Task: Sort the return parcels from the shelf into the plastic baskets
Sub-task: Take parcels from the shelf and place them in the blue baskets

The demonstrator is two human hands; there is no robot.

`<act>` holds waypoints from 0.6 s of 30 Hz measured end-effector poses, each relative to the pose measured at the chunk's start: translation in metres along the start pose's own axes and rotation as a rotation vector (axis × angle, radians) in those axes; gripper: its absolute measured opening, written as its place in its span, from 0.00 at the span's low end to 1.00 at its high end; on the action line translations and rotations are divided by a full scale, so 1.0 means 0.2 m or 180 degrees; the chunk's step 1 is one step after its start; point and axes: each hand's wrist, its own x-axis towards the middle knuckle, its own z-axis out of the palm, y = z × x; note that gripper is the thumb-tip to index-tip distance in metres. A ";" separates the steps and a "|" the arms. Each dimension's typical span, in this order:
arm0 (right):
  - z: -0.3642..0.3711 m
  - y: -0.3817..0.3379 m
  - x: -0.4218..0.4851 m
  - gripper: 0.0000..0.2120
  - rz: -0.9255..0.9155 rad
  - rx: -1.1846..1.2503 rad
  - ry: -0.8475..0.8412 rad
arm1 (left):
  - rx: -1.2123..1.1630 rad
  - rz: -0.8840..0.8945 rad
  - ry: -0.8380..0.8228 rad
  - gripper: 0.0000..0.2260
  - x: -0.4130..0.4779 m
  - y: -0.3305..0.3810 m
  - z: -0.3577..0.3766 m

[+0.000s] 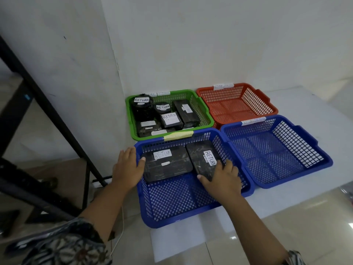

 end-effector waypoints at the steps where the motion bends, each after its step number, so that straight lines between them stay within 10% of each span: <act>1: -0.03 -0.02 -0.03 0.42 -0.0132 0.0008 0.0148 | 0.0030 0.0011 -0.0026 0.27 -0.01 0.00 -0.04; 18: -0.37 -1.01 -1.05 0.35 -0.2236 0.0463 0.1476 | 0.0470 0.1153 0.1035 0.29 -0.96 -0.37 -1.03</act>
